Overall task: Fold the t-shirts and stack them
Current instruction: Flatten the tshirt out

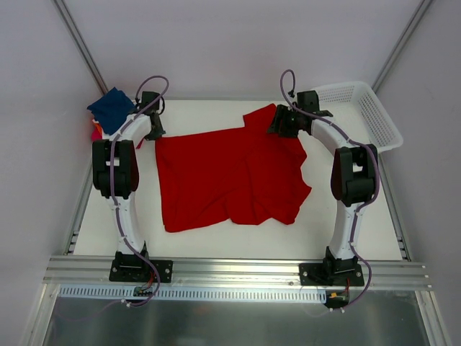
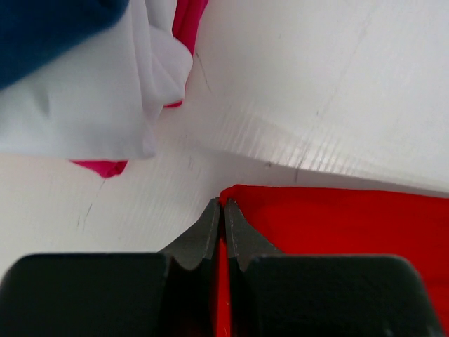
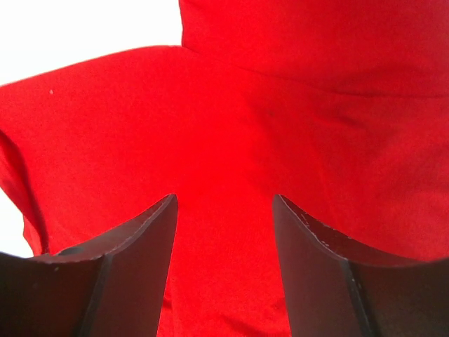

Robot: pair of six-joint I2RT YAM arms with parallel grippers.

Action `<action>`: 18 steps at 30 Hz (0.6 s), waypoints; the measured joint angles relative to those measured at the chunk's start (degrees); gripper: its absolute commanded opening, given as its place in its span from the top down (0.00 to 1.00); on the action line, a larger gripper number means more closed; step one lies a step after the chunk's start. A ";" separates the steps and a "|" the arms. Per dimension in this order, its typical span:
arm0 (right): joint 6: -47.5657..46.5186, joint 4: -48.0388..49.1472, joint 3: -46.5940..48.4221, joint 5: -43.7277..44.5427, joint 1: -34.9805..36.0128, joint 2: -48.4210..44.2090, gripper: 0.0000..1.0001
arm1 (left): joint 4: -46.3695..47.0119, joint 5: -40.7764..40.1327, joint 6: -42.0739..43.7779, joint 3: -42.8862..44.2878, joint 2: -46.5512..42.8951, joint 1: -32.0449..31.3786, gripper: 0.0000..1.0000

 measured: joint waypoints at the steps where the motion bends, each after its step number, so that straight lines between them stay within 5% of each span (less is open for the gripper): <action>1: 0.00 0.02 -0.24 0.00 0.00 0.00 0.40 | -0.02 0.17 0.00 1.01 0.94 0.28 0.96; 2: 0.00 0.17 -0.52 0.00 0.00 0.00 0.40 | -0.02 0.22 0.02 1.77 1.64 0.52 0.84; 3: -0.02 0.20 -0.79 0.00 0.00 -0.02 0.40 | -0.07 0.24 0.13 2.47 2.36 0.68 0.62; 4: -0.02 0.20 -1.05 0.00 0.00 -0.09 0.40 | -0.15 0.26 0.37 3.08 3.13 1.01 0.02; 13: -0.07 0.66 -4.63 0.39 0.00 -3.06 0.40 | -1.36 0.76 -0.83 4.33 4.52 3.67 0.01; 18: -0.11 0.74 -9.55 1.57 0.00 -8.94 0.40 | -1.73 2.05 -2.71 -2.03 -2.16 3.02 0.01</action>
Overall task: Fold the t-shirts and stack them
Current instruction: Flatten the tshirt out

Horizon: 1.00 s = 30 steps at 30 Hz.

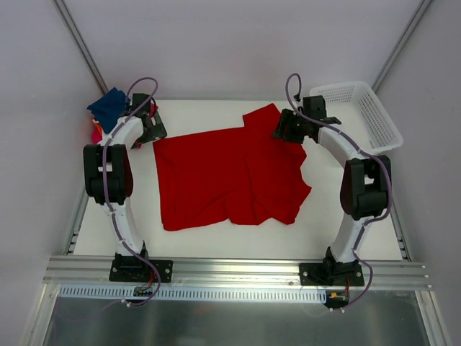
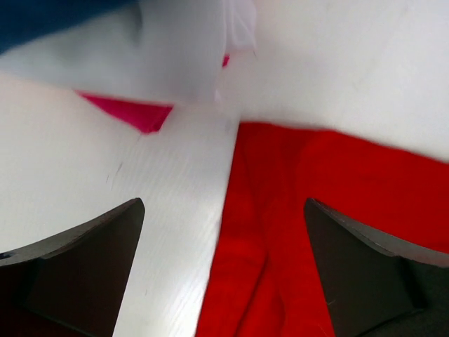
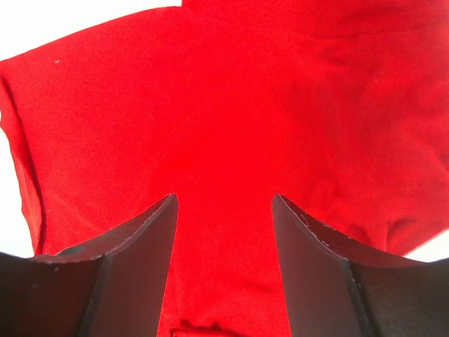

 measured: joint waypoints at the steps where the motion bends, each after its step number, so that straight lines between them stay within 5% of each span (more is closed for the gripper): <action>1: 0.00 0.09 -1.18 0.28 0.00 -1.55 0.40 | -0.24 0.04 -0.35 -1.31 -1.73 -0.35 0.01; 14: 0.50 1.53 -21.68 4.28 1.31 -22.01 0.41 | 0.55 4.15 -7.78 -21.11 -26.82 -16.94 0.01; 22: 2.32 1.49 -34.84 6.99 4.96 -33.73 0.41 | 0.46 5.55 -11.10 -30.95 -27.36 -21.20 0.01; 30: 3.26 1.55 -37.77 7.37 6.27 -36.02 0.41 | 2.47 5.68 -12.46 -30.77 -17.53 -21.62 0.01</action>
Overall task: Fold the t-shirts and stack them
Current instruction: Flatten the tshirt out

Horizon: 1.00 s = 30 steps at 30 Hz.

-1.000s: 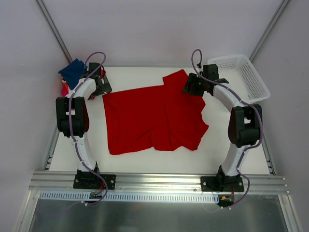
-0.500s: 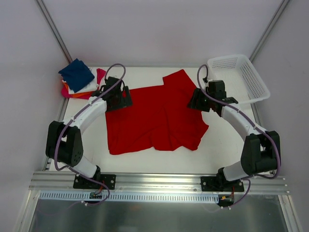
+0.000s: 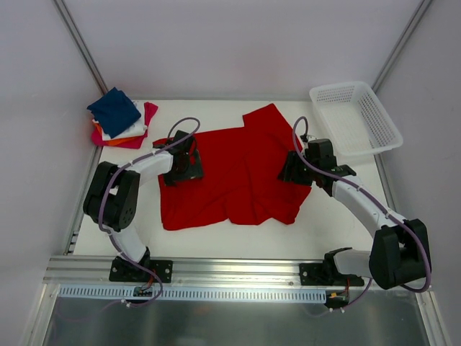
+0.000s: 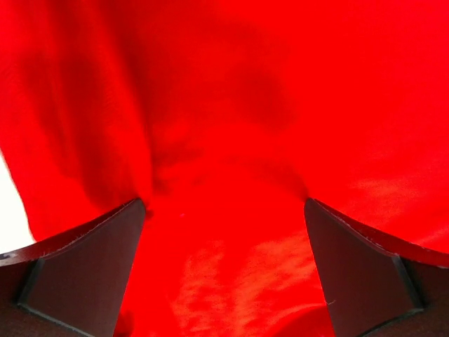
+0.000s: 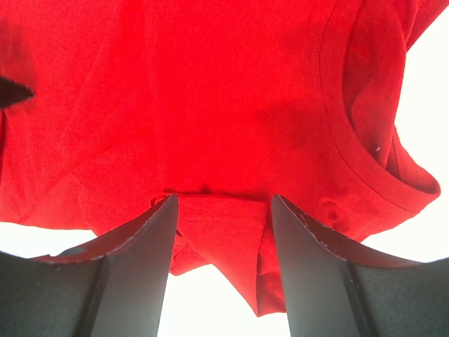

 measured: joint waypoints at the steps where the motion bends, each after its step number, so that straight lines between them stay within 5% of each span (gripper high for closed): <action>1: 0.07 -0.02 -0.07 0.00 0.00 -0.13 0.41 | 0.02 0.35 -0.07 1.03 0.52 -0.04 0.01; 13: 0.07 -0.15 -0.02 0.02 0.09 -0.92 0.40 | 0.94 -0.11 0.74 14.36 11.47 0.37 0.01; 30: 0.04 -0.52 0.26 0.04 0.22 -0.83 0.40 | 0.76 8.28 1.77 29.00 20.94 10.25 0.01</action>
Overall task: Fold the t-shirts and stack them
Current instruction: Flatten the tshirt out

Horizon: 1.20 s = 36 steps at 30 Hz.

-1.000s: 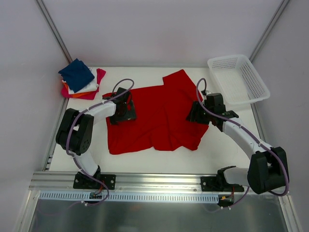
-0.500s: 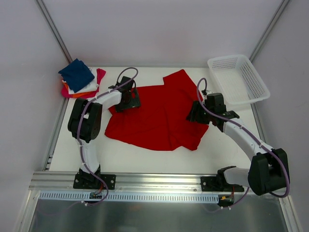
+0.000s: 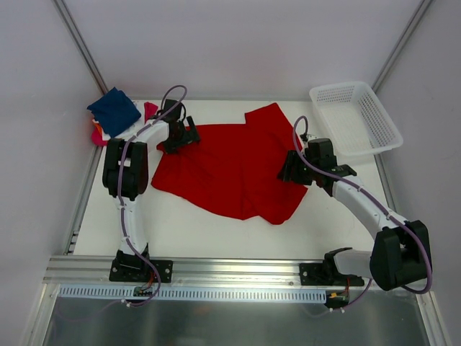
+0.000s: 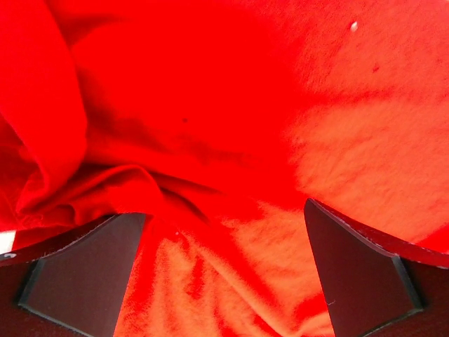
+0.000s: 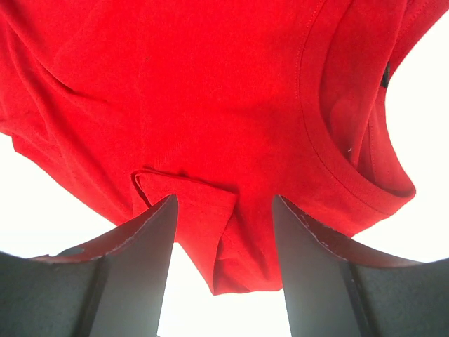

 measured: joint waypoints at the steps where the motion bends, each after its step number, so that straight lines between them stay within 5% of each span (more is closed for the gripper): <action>1: 0.00 0.04 0.09 0.00 0.13 0.15 0.40 | -0.28 0.44 0.09 0.76 0.42 0.00 0.01; 9: 0.04 -0.02 0.13 0.81 2.19 0.26 0.40 | -1.16 2.86 0.28 -3.08 -3.32 -0.22 0.01; 20: 0.70 0.11 -1.75 2.12 6.40 -1.31 0.40 | -1.27 2.60 -0.92 -23.06 -28.33 -5.51 0.01; 36: 0.83 0.50 -4.24 2.38 7.28 -2.16 0.46 | -5.51 -8.33 -5.07 -39.21 -36.83 -6.54 0.01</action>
